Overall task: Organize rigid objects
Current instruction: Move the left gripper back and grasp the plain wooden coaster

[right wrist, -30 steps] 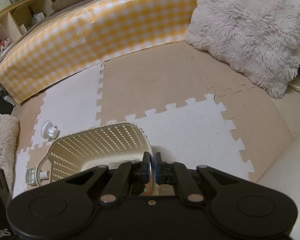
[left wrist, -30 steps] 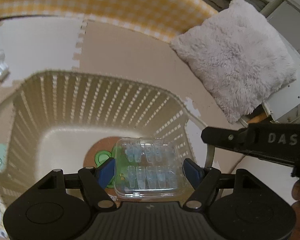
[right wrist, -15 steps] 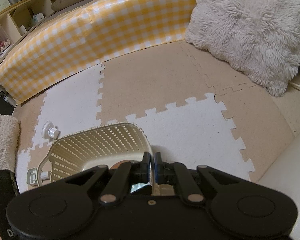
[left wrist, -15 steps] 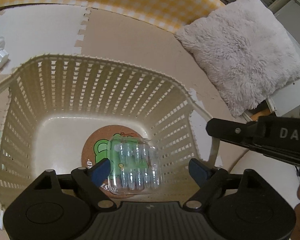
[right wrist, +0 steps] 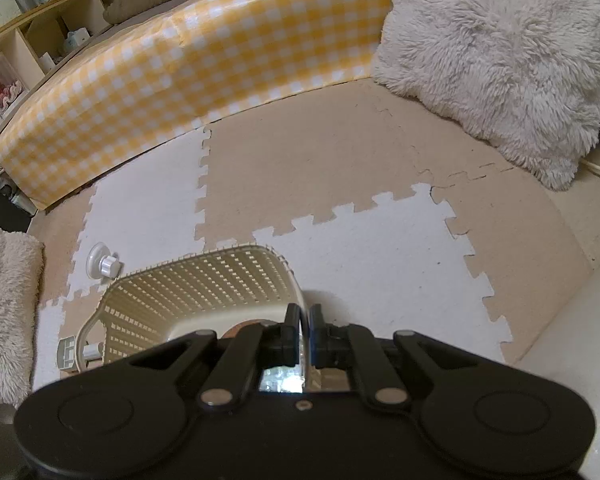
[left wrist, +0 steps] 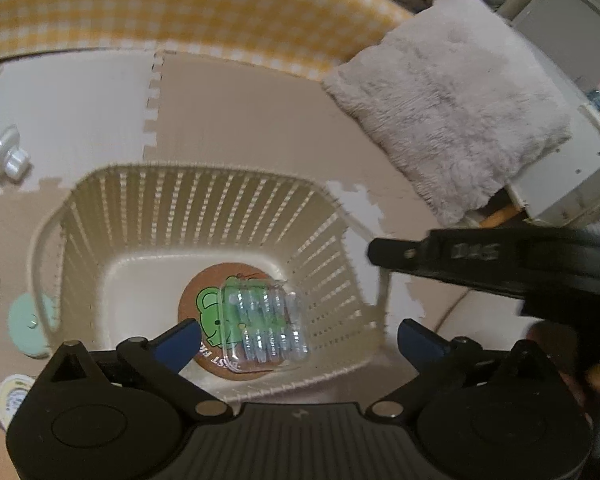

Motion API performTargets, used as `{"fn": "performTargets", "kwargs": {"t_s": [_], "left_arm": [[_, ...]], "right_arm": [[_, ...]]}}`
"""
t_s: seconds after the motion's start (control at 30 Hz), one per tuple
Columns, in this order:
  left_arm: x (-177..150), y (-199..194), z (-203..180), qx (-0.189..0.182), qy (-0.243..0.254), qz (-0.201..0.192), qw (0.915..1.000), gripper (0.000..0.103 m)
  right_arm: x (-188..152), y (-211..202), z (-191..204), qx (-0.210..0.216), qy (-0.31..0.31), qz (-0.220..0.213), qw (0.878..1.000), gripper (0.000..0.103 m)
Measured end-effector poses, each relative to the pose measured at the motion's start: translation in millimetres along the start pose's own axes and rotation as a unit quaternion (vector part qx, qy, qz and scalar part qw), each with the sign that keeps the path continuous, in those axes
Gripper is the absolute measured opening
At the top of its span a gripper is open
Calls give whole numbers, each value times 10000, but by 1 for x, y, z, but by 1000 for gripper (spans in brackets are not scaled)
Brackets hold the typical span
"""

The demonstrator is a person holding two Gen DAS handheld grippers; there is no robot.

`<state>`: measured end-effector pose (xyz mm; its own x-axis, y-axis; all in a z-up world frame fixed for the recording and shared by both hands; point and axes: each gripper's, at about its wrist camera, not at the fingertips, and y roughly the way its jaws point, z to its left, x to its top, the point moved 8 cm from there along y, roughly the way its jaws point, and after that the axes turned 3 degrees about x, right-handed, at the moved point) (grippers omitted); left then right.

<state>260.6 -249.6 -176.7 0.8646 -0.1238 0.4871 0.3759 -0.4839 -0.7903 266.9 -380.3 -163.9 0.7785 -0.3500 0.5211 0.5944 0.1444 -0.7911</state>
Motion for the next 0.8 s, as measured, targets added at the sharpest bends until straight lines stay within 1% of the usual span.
{"fn": "performTargets", "kwargs": {"t_s": [0.07,0.23,0.37,0.57,0.67,0.8], "left_arm": [[2,-12,-4,-47,88,-60,9999,103],[3,-45,-11,-34,537,-235,9983,103],[9,-78,-11,51,773,-653,9949,103],[20,-123,5,114,865,-1176,9892,103],[21,-138,22,332,973,-1320,9859,103],[20,-146,53,816,1153,-1329,9810,103]], "right_arm": [[0,0,0,10,12,1,10000,5],[0,0,-1,45,72,-1,10000,5],[0,0,0,23,27,-4,10000,5],[-1,1,1,-29,-91,1,10000,5],[-1,1,1,-32,-95,1,9999,5],[-1,1,1,-35,-101,5,9999,5]]}}
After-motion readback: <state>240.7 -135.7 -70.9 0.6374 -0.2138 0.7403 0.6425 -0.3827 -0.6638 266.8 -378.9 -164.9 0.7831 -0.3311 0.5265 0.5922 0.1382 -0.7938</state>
